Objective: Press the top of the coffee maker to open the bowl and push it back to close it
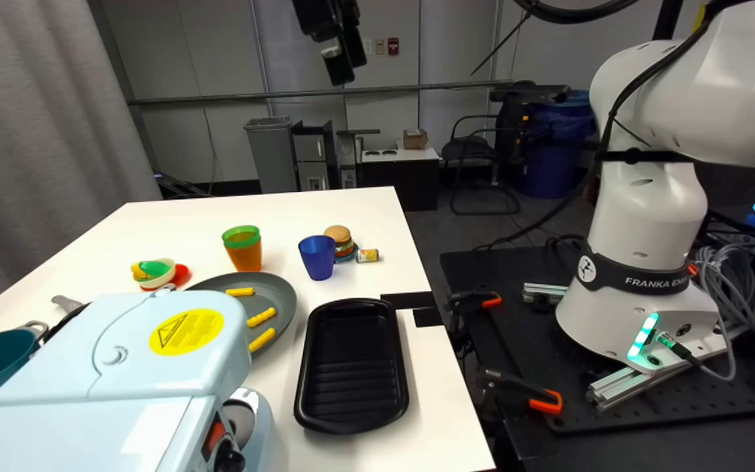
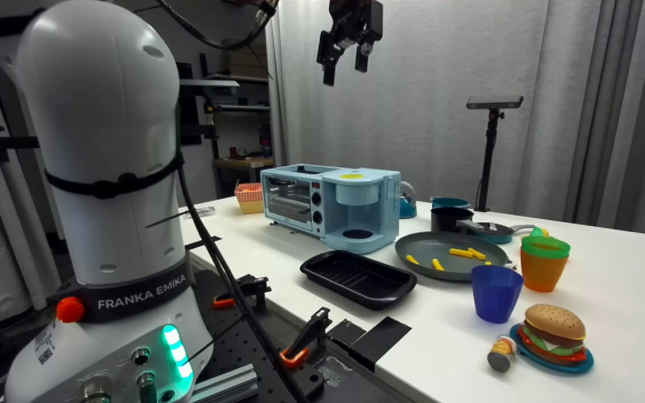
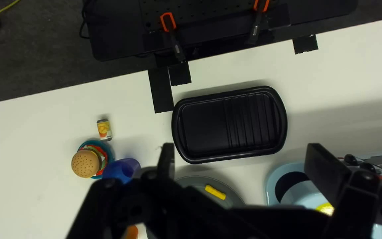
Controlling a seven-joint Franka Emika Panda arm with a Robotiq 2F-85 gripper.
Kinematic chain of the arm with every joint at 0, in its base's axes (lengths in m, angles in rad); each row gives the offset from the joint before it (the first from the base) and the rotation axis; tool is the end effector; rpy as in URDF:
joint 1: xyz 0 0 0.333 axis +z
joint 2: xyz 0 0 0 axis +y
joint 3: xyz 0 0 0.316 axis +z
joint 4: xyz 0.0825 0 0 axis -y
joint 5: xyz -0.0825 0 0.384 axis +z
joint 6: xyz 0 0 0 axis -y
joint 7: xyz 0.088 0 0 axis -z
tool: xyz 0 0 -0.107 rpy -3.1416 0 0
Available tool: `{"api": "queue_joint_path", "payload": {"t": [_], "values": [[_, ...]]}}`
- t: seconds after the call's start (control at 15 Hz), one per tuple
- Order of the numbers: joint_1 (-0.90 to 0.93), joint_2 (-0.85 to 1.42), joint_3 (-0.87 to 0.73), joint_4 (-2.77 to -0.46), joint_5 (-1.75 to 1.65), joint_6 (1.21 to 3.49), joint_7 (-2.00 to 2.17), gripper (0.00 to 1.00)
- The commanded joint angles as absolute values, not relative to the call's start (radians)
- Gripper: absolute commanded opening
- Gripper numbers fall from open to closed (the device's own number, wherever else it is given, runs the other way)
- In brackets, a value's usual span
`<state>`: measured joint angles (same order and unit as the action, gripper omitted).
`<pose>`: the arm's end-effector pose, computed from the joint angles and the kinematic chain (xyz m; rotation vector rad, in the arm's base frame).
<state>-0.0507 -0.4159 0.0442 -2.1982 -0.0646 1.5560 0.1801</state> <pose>0.4024 -0.0076 0.5316 3.0094 -0.2807 -0.3324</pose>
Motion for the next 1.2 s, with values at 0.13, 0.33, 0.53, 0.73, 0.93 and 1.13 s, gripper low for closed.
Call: {"api": "queue_joint_path", "payload": {"t": [0.13,0.33,0.53,0.73,0.93,1.13], "values": [[-0.043,-0.415,0.038,-2.196,-0.067,1.554,0.182,1.0],[-0.043,-0.415,0.038,-2.196,-0.067,1.554,0.182,1.0],[-0.045,-0.413,0.036,-2.196,-0.068,1.565,0.184,1.0],[-0.048,-0.41,0.034,-2.203,-0.076,1.592,0.188,1.0],[-0.046,-0.406,0.041,-2.211,-0.086,1.634,0.196,1.0],[-0.042,-0.407,0.049,-2.219,-0.093,1.677,0.199,0.68]]}}
